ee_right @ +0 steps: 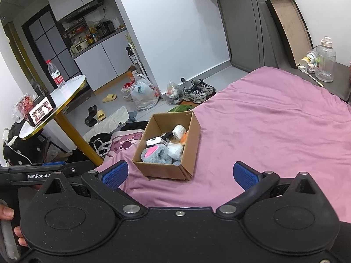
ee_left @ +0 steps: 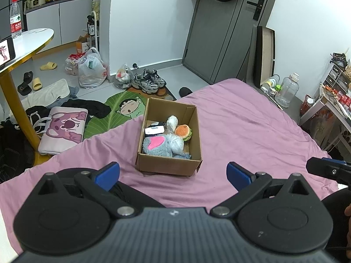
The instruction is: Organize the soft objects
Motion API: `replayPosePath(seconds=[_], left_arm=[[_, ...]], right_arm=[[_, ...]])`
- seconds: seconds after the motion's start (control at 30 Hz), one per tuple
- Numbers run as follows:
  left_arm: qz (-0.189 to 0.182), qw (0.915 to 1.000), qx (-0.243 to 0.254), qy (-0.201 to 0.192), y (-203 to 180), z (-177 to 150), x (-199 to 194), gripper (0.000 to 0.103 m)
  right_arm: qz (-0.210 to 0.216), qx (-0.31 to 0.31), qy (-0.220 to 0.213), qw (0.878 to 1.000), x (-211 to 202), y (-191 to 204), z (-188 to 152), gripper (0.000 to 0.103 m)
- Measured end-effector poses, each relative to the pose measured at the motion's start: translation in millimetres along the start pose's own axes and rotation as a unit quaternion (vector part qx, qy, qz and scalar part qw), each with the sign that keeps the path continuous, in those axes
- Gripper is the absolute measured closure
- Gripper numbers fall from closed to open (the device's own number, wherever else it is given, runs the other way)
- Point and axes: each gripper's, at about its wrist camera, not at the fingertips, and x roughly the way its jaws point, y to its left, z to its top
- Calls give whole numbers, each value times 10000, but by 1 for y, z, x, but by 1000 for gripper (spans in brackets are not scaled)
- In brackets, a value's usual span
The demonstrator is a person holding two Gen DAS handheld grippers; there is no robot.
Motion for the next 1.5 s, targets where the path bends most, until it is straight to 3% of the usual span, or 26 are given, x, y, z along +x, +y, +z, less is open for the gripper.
replayPosePath(seconds=[1.27,1.5], left_arm=[[171,9998,28,-93,7,-6,2,0],[63,9998,149,-74,1,-6,12,0]], right_arm=[[18,7,-1,10000,1,3,-4,0],[49,51,59,10000,7,-7,-8,0]])
